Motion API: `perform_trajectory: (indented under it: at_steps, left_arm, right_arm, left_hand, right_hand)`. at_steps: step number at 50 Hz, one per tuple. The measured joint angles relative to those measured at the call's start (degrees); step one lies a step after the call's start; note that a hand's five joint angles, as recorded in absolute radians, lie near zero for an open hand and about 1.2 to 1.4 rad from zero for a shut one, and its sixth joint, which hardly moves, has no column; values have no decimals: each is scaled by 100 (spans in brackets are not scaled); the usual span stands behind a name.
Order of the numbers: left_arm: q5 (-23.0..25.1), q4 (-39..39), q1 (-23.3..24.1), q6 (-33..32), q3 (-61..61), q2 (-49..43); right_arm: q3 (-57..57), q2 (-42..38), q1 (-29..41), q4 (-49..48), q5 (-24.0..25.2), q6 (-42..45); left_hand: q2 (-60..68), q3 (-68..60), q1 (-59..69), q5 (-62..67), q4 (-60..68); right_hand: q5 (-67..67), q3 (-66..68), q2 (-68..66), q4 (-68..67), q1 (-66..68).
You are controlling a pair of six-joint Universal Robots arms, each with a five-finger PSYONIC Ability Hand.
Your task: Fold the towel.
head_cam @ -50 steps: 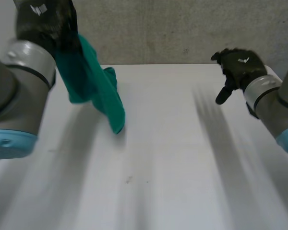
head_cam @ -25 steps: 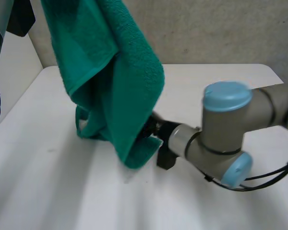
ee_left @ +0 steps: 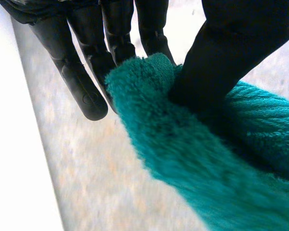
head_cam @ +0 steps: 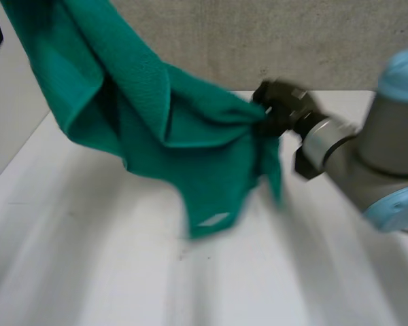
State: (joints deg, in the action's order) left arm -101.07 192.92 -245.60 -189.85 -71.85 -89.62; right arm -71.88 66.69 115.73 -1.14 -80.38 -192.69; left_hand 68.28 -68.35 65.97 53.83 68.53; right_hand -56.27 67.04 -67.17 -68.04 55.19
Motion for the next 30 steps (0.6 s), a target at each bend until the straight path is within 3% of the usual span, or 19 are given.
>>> perform_trajectory:
  at_steps: [5,9,15,22,23,24,25,27,30]
  left_arm:
    - [18,14,-293,268,-501,-66]
    - [58,158,-506,867,-1429,-573]
    - [58,533,-471,1275,-2245,-1550]
    - [52,825,-449,1220,-2495,-2509]
    - [59,834,-448,1168,-2510,-2606]
    - [59,834,-448,1168,-2510,-2606]
    - [83,793,-427,953,-2536,-2736]
    - [102,733,-393,806,-2546,-2726]
    - [244,493,-137,298,-2542,-2391]
  right_arm:
    - [140,399,-180,195,31,780]
    - [395,501,-189,707,87,1496]
    - [512,123,-73,1122,7,2272]
    - [461,-510,-2,1220,-267,2939]
    - [435,-617,5,1228,-336,3031]
    - [435,-617,5,1228,-336,3031]
    - [397,-726,10,1231,-417,3116]
    - [320,-873,14,1224,-535,3216]
    - [206,-945,18,1189,-615,3242]
  left_hand:
    - [1,0,0,0,0]
    - [3,0,0,0,0]
    - [7,0,0,0,0]
    - [-750,725,-508,-278,-744]
    - [-2093,2001,-1995,-1548,-2033]
    - [-2093,2001,-1995,-1548,-2033]
    - [-3563,3511,-3486,-3114,-3570]
    - [-3784,3752,-3677,-3362,-3809]
    - [-5215,5204,-5042,-4815,-5262]
  right_hand:
    - [-17,8,0,0,0]
    - [-25,53,0,0,0]
    - [-25,54,0,-1,0]
    - [-25,54,0,-1,0]
    - [-25,54,0,-1,0]
    - [-25,54,0,-1,0]
    - [-25,54,0,-1,0]
    - [-25,54,0,-1,0]
    - [-25,54,0,-1,0]
